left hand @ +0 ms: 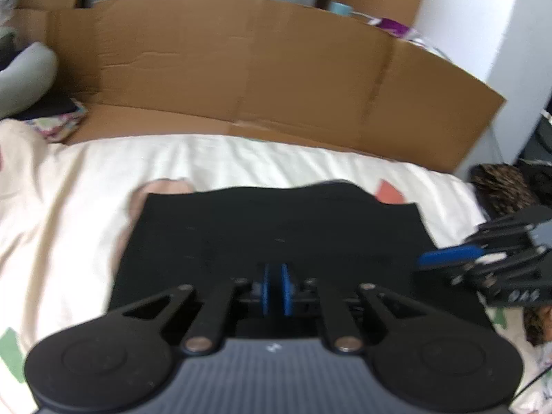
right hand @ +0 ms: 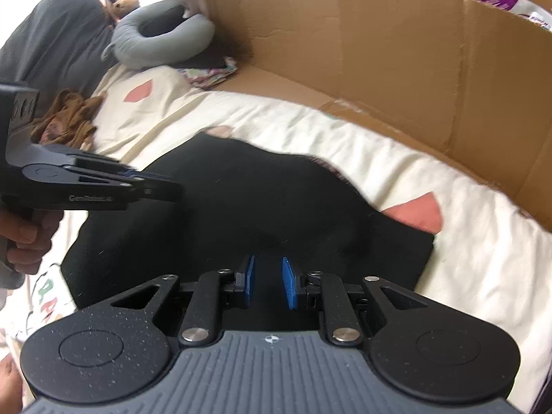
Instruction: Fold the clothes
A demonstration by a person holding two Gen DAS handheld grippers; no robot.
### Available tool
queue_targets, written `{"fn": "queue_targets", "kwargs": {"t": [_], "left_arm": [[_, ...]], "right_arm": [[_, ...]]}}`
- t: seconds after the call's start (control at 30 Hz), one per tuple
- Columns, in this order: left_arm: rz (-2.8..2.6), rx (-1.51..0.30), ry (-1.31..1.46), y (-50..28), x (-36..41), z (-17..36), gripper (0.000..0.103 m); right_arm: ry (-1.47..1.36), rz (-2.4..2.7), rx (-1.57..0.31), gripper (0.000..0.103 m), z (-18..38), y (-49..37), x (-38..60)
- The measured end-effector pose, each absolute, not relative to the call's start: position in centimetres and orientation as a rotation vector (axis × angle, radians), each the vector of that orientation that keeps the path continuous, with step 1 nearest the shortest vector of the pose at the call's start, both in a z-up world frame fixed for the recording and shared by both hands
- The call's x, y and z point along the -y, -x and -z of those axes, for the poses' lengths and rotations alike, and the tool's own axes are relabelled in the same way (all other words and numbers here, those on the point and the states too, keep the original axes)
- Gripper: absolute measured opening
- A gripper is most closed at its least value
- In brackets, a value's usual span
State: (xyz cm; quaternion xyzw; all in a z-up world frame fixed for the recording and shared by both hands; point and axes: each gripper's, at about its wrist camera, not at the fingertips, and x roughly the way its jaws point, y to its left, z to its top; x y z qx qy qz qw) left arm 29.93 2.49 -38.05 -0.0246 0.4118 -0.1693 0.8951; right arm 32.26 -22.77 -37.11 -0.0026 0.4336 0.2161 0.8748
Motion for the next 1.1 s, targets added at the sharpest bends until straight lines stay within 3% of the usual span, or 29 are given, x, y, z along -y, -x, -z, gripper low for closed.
{"fn": "queue_targets", "kwargs": {"t": [0.27, 0.43, 0.63, 1.1], "left_arm": [[0.387, -0.901, -0.021, -29.3, 1.0, 40.9, 0.014], [0.329, -0.91, 0.023, -29.3, -0.5, 40.6, 0.008], [0.29, -0.901, 0.024, -27.9, -3.0, 39.2, 0.022], [0.22, -0.936, 0.0, -22.5, -6.2, 38.4, 0.027]], "right_arm": [[0.043, -0.426, -0.943, 0.024, 39.9, -31.4, 21.8], [0.025, -0.409, -0.925, 0.025, 39.3, -31.0, 22.4], [0.009, -0.401, -0.914, 0.025, 39.0, -30.4, 23.5], [0.121, -0.399, -0.889, 0.032, 40.8, -29.3, 22.7]]}}
